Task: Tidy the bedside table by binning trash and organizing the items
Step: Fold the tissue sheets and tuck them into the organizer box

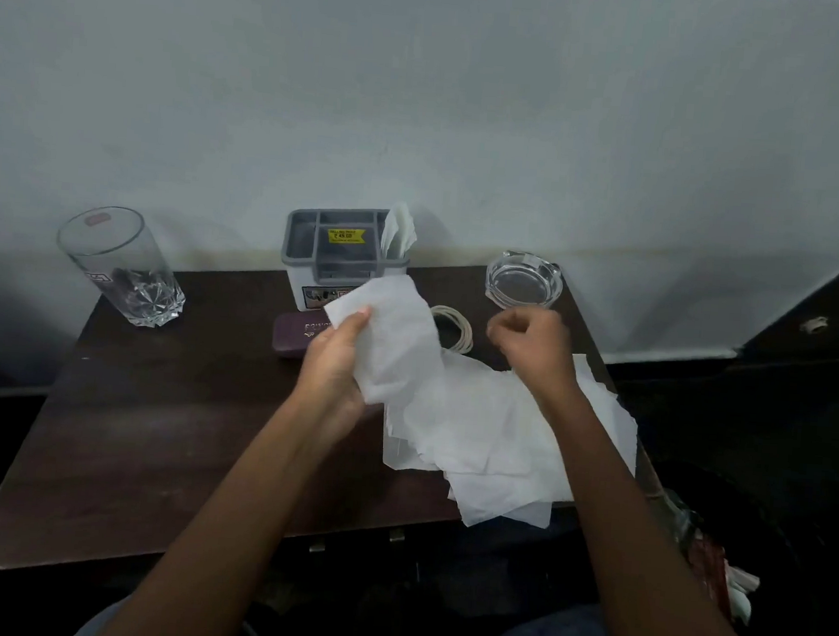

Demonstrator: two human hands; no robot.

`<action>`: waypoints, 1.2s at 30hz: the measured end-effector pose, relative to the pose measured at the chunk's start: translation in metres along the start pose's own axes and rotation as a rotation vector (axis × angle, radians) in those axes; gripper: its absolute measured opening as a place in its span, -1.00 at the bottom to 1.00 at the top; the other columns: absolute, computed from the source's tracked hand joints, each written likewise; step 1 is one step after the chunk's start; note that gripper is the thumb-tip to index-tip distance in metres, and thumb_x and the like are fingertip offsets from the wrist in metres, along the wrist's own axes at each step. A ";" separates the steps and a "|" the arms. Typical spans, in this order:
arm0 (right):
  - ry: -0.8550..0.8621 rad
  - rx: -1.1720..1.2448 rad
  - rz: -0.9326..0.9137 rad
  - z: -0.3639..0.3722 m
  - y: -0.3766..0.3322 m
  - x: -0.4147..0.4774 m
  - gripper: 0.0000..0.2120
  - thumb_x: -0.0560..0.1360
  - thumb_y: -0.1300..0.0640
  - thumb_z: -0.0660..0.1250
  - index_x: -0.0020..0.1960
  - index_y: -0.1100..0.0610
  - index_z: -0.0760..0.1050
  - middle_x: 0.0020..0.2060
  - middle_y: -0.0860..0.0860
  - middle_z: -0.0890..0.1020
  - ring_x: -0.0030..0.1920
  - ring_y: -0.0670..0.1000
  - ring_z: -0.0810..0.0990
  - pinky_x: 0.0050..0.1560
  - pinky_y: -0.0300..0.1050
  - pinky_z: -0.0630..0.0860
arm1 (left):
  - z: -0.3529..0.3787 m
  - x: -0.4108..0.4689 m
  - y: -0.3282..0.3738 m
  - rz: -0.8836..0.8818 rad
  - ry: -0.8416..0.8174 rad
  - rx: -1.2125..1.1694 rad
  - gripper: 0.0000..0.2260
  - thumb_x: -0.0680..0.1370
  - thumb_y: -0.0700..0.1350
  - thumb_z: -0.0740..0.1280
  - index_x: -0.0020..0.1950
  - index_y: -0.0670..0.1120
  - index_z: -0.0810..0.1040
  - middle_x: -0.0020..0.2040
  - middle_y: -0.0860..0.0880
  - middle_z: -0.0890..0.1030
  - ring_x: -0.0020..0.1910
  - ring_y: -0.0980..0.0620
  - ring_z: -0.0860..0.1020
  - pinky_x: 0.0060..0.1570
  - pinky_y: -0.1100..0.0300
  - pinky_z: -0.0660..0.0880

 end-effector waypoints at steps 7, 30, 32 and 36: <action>-0.132 -0.613 -0.099 0.032 0.012 -0.008 -0.77 0.47 0.13 0.28 0.11 0.09 0.55 0.10 0.12 0.46 0.18 0.21 0.33 0.12 0.01 0.34 | -0.015 0.008 0.012 0.046 0.066 -0.087 -0.86 0.60 -0.08 0.20 0.07 -0.08 0.52 0.00 -0.08 0.62 -0.10 -0.05 0.61 -0.15 0.01 0.55; -0.636 -0.041 -0.292 0.015 -0.090 -0.050 -0.74 0.36 0.44 0.37 -0.06 0.14 0.54 -0.31 0.01 0.61 -0.32 -0.09 0.52 -0.21 -0.28 0.50 | 0.009 -0.008 -0.008 -0.085 -0.188 0.394 -0.73 0.60 -0.05 0.18 0.14 -0.19 0.54 0.01 -0.19 0.62 -0.10 -0.11 0.59 -0.14 0.07 0.50; -0.566 -0.042 -0.327 0.019 -0.093 -0.048 -0.73 0.35 0.44 0.36 -0.05 0.13 0.54 -0.30 0.00 0.62 -0.34 -0.10 0.51 -0.24 -0.29 0.49 | 0.011 -0.012 -0.016 -0.184 -0.255 0.378 -0.73 0.57 -0.02 0.22 0.11 -0.17 0.58 0.00 -0.17 0.64 -0.11 -0.09 0.61 -0.09 0.08 0.51; -0.496 -0.064 -0.345 0.022 -0.091 -0.044 -0.70 0.37 0.42 0.35 -0.01 0.10 0.53 -0.30 -0.02 0.62 -0.30 -0.04 0.56 -0.22 -0.27 0.54 | 0.010 -0.011 -0.020 -0.279 -0.349 0.383 -0.54 0.56 0.21 0.12 0.14 -0.10 0.59 0.02 -0.12 0.68 -0.06 -0.06 0.64 -0.03 0.06 0.53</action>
Point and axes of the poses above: each hand's wrist, its own x-axis towards the middle knuckle, its own z-axis out of the palm, y = z × x, the point moved 7 cm from there along x, towards the middle knuckle
